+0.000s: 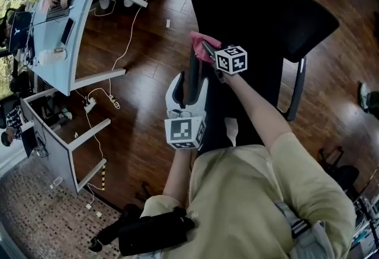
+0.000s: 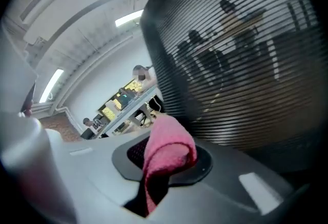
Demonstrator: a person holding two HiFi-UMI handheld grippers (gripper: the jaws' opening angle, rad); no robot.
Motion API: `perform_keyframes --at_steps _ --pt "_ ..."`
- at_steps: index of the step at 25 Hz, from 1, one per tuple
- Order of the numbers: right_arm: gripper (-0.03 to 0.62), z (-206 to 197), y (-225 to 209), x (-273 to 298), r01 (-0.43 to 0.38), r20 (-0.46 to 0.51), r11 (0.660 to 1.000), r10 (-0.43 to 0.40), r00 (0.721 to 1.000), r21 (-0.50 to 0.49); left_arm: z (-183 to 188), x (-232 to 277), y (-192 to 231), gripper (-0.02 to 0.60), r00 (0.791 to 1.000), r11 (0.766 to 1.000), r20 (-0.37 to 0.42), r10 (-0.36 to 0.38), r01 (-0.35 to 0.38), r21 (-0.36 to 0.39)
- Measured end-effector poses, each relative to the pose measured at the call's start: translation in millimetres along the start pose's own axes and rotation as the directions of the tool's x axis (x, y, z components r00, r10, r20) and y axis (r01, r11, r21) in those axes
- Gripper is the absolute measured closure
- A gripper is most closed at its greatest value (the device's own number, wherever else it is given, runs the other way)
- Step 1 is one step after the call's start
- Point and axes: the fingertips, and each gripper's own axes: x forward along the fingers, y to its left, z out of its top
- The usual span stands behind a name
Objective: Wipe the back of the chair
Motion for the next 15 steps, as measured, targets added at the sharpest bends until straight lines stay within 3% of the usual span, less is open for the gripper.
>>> perform_keyframes --at_steps 2,4,6,8,11,13,15 --pt "0.551 4 -49 -30 0.103 0.033 0.994 -0.104 0.994 0.027 -6 8 -3 0.334 1.000 1.000 -0.002 -0.014 0.014 -0.005" --pt "0.551 5 -107 -83 0.238 0.069 0.968 -0.243 0.967 0.079 -7 17 -12 0.334 0.999 0.999 0.004 -0.042 0.042 -0.007" --pt "0.551 6 -160 -152 0.368 0.104 0.919 -0.384 0.918 0.142 -2 26 -23 0.334 0.997 0.997 0.015 -0.075 0.075 -0.006" --pt "0.551 5 -204 -229 0.481 0.130 0.854 -0.510 0.851 0.200 5 34 -36 0.334 0.994 0.994 0.026 -0.108 0.108 -0.005" --pt "0.551 -1 -248 -326 0.594 0.137 0.760 -0.639 0.757 0.262 12 46 -56 0.334 0.988 0.989 0.036 -0.150 0.150 -0.003" --pt "0.551 -2 -260 -356 0.613 0.141 0.744 -0.659 0.739 0.266 15 50 -65 0.334 0.986 0.987 0.040 -0.163 0.163 -0.003" --pt "0.551 -3 -257 -353 0.594 0.141 0.768 -0.633 0.761 0.239 16 51 -70 0.334 0.986 0.986 0.041 -0.164 0.164 -0.004"
